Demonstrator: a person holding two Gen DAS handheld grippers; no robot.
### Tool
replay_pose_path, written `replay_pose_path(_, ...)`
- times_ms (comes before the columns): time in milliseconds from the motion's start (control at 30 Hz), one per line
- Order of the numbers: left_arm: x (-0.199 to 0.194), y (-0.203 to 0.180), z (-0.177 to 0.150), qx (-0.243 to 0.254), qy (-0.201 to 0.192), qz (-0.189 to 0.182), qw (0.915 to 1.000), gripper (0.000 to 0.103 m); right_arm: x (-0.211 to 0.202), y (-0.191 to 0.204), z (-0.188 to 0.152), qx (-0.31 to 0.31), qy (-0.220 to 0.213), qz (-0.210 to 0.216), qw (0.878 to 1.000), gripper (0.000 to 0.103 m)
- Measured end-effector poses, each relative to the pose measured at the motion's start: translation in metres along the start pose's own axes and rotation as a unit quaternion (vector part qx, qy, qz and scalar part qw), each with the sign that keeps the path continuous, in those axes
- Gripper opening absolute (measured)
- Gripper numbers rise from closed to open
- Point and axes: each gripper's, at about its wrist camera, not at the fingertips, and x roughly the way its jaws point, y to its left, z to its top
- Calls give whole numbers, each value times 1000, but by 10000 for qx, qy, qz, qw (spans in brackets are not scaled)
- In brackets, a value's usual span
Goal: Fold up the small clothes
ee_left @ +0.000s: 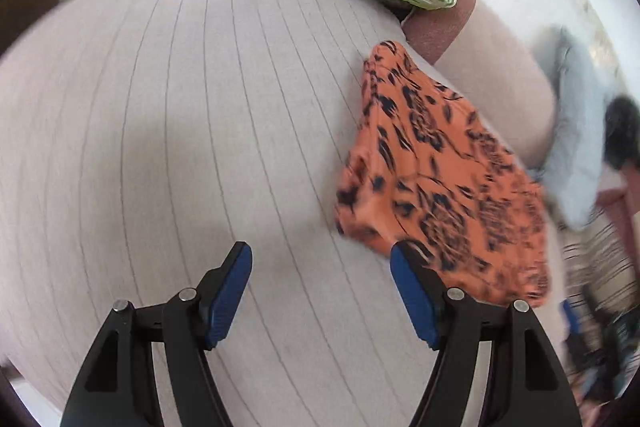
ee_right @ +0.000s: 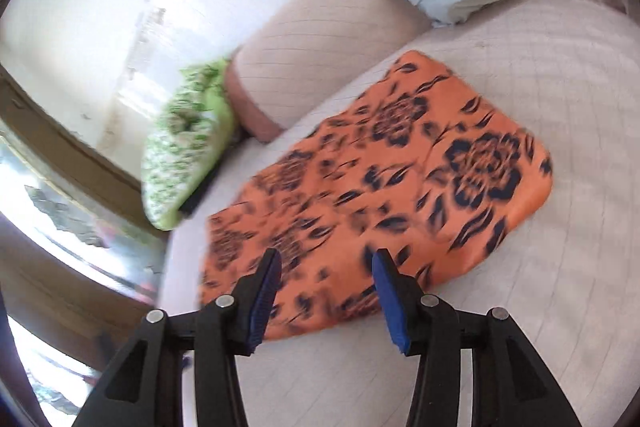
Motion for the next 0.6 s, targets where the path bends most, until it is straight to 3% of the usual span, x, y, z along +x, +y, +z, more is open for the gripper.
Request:
replay_pose_path(100,1,-8,-9,-137,75,-158,9998,73,-1,14,-18,-369,83,-207,9991,51)
replay_pose_path(233,33,-19,-11,-396,200,-201,9988,75,-11,6,-18,-431,86,-156,9989,51)
replay_pose_path(333,41,-24,-9,-427,-229,-203,9986,78,-2,-8,-12,-364,74,-322,9988,51)
replay_pose_path(500,63,-44,2,-239,-357,-471,9980,78,-2,-23,-2,-221,44,-291,9993,51)
replay_pose_path(567,71,-47,6,-244,-529,-522,9969,68,-1,-23,0,-263,0,-292,9992,51)
replay_pose_path(600,74,-48,8,-252,-553,-619,9962,43,0,-23,0,-305,-7,-310,9991,51)
